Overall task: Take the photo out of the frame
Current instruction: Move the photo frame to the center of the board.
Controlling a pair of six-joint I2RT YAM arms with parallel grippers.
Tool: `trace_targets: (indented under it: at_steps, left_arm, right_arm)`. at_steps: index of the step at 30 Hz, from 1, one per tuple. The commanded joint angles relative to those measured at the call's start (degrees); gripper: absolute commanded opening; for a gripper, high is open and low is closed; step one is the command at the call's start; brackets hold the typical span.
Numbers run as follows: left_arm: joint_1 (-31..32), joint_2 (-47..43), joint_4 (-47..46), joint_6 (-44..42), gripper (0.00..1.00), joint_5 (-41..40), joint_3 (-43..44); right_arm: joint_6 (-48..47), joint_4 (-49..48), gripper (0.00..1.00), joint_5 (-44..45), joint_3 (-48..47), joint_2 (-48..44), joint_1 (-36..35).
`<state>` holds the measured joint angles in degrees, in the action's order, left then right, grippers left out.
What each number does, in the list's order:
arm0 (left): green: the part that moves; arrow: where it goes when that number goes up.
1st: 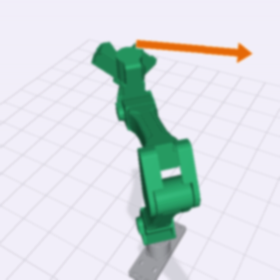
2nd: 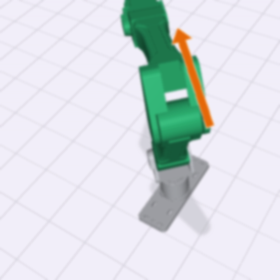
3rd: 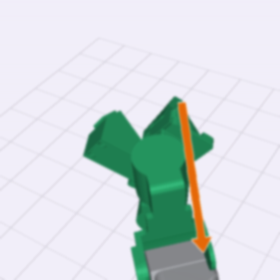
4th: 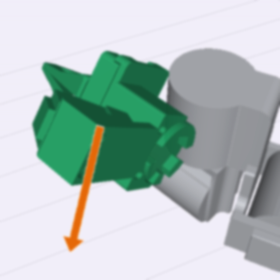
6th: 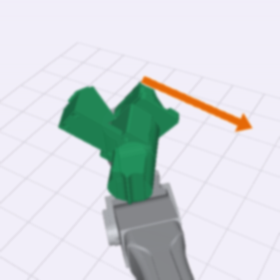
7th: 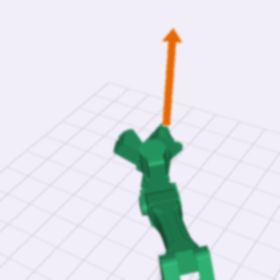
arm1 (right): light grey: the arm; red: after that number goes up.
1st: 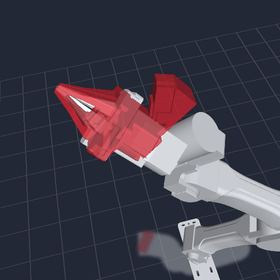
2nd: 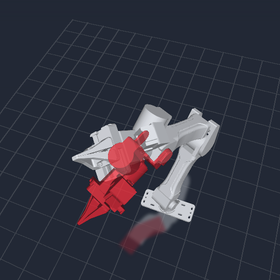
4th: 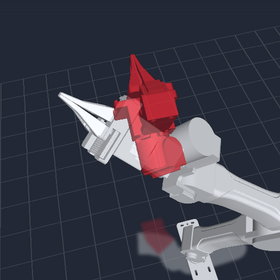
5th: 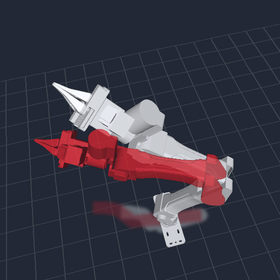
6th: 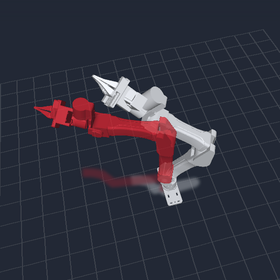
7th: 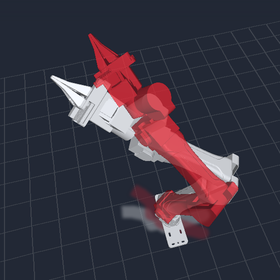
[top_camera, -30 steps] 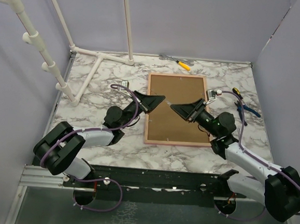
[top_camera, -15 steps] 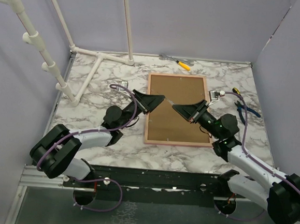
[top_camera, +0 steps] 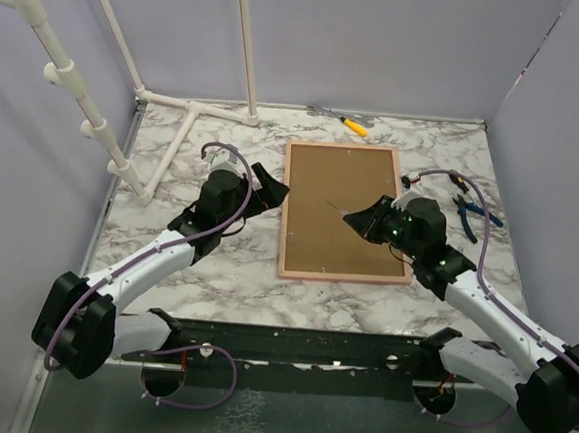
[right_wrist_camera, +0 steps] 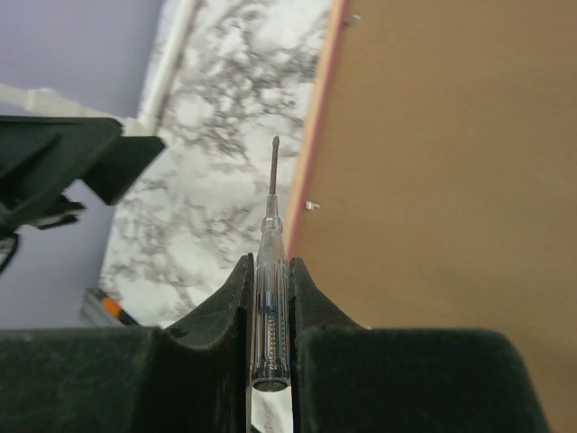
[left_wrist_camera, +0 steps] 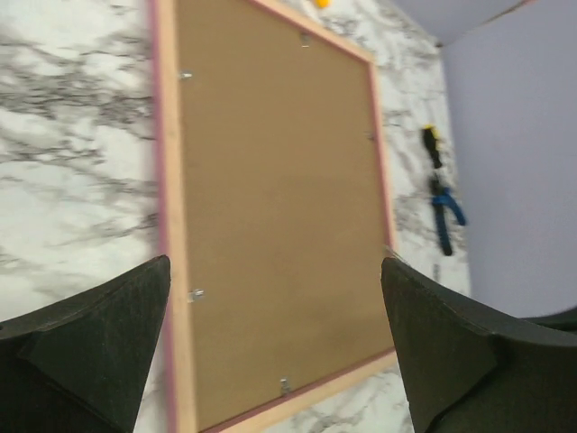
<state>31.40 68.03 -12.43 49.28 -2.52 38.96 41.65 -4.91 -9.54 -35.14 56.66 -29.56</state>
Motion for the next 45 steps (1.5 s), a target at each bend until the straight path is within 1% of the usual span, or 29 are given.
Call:
trace_targets:
  at_steps: [1,3,5,6,7,9,12,16,19,21,24,27,30,34,39,41,45]
  left_arm:
    - [-4.1,-0.9,18.3,-5.6,0.99,-3.6,3.2]
    - [-5.9,-0.2,17.1,-5.0,0.99,0.4,2.8]
    - [-6.2,0.2,14.3,-5.2,0.99,4.7,1.9]
    - [-6.1,0.1,12.0,-5.8,0.99,8.3,1.0]
    - [-6.2,-0.3,8.6,-6.2,0.99,10.6,-0.5]
    - [-6.2,-1.7,3.3,-5.6,0.99,12.7,-3.6]
    - [-6.1,-3.3,-2.0,-7.5,0.99,14.2,-7.0]
    - [-6.2,-2.7,-2.8,-9.4,0.99,14.1,-7.5]
    - [-6.2,-0.5,-4.0,-8.6,0.99,14.0,-7.4]
    - [-6.2,2.2,-5.4,-8.9,0.97,14.7,-7.1]
    - [-6.2,6.4,-8.0,-10.1,0.84,15.2,-6.5]
    - [-6.1,10.3,-9.4,-11.4,0.78,15.1,-5.3]
    - [-5.5,13.2,-11.5,-11.9,0.78,15.2,-4.0]
    - [-4.8,16.7,-13.6,-12.6,0.78,13.8,-2.2]
    - [-4.6,22.7,-13.6,-12.9,0.68,13.4,2.0]
    - [-4.6,24.8,-13.0,-12.9,0.66,12.5,3.6]
    - [-4.6,28.5,-7.7,-15.0,0.63,9.1,7.5]
  right_arm:
    - [-3.7,13.1,0.06,8.7,-3.5,0.8,-0.2]
    - [-2.5,15.3,0.08,8.8,-5.2,1.4,-0.2]
    - [-3.2,16.0,0.08,5.3,-6.7,2.3,-0.2]
    - [-4.3,15.9,0.07,3.0,-7.1,2.8,-0.2]
    - [-5.7,15.8,0.03,0.9,-7.6,3.2,-0.2]
    - [-7.5,15.9,0.01,-0.6,-8.0,4.0,-0.2]
    - [-5.6,14.3,0.01,1.0,-6.4,3.8,-0.2]
    - [-5.7,8.3,0.01,0.9,-2.1,0.9,-0.2]
    - [-8.4,4.6,0.01,-2.4,0.1,0.1,-0.2]
    - [-9.8,3.8,0.01,-4.0,-0.7,1.9,-0.2]
    - [-13.2,5.6,0.01,-7.5,-3.9,6.7,-0.2]
    - [-14.7,6.8,0.01,-10.4,-6.4,11.5,-0.2]
    - [-15.3,5.5,0.01,-12.7,-7.0,15.1,-0.2]
    - [-15.3,2.3,0.01,-13.4,-6.9,18.4,-0.2]
    - [-15.2,1.4,0.01,-14.5,-7.8,21.7,-0.2]
    - [-15.4,1.6,0.01,-14.6,-8.0,22.5,-0.2]
    - [-15.8,2.0,0.01,-13.4,-7.9,22.6,-0.2]
